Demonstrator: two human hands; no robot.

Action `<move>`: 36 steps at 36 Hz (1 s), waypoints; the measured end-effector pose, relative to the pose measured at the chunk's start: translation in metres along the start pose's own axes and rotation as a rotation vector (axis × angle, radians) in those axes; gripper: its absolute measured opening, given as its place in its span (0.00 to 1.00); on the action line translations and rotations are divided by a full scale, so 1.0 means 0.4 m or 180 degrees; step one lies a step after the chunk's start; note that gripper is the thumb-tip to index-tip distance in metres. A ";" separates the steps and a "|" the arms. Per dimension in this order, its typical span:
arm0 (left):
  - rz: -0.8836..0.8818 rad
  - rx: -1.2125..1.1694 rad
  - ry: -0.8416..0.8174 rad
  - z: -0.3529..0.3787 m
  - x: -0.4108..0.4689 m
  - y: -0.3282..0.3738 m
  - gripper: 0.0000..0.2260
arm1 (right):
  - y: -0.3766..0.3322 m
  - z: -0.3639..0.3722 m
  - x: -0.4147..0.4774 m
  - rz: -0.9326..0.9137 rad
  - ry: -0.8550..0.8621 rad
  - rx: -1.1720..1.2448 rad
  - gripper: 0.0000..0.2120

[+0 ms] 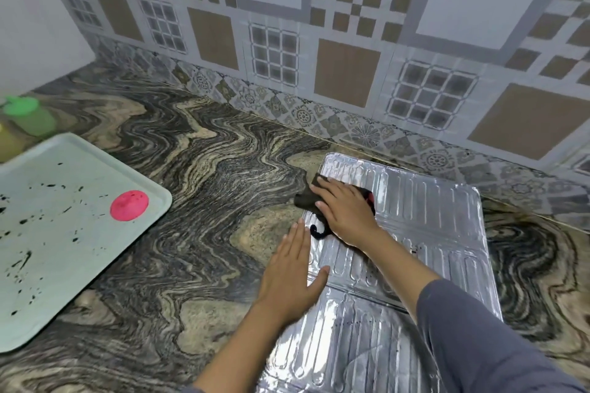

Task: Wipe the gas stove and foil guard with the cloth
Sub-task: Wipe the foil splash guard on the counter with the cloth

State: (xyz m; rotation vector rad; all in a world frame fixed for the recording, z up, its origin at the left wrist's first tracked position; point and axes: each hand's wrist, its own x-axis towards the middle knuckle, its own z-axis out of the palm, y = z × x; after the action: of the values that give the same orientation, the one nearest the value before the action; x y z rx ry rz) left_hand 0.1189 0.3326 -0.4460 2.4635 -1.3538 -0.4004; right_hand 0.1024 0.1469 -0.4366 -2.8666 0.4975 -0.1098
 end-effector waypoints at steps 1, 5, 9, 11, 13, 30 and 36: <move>-0.0017 -0.0127 -0.0034 -0.006 0.001 0.000 0.33 | 0.002 -0.002 -0.001 -0.0020 -0.0021 0.0020 0.23; -0.0005 -0.0485 -0.0107 -0.039 0.003 -0.002 0.31 | -0.001 -0.007 0.002 0.0028 0.0005 0.0067 0.21; -0.0016 -0.0192 -0.0034 -0.040 -0.034 -0.024 0.30 | -0.010 -0.010 0.004 0.0180 -0.0049 0.0136 0.24; -0.0041 -0.0035 -0.0091 -0.030 -0.052 -0.032 0.29 | -0.013 -0.015 0.007 0.0206 -0.0119 0.0175 0.24; -0.0051 0.0082 -0.0070 -0.021 -0.055 -0.034 0.27 | -0.016 -0.018 0.010 0.0217 -0.0178 0.0203 0.24; -0.0139 0.0215 0.0013 -0.011 -0.059 -0.020 0.26 | 0.046 -0.039 -0.115 -0.0258 -0.0322 -0.0066 0.23; -0.0123 0.0174 0.0051 -0.003 -0.057 -0.024 0.27 | 0.110 -0.054 -0.209 0.0536 -0.0088 -0.0169 0.25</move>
State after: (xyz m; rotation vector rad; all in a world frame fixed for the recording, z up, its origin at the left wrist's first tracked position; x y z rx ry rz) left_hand 0.1151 0.3571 -0.4463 2.5350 -1.3294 -0.3565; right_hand 0.0073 0.1306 -0.4289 -2.8582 0.7436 -0.0287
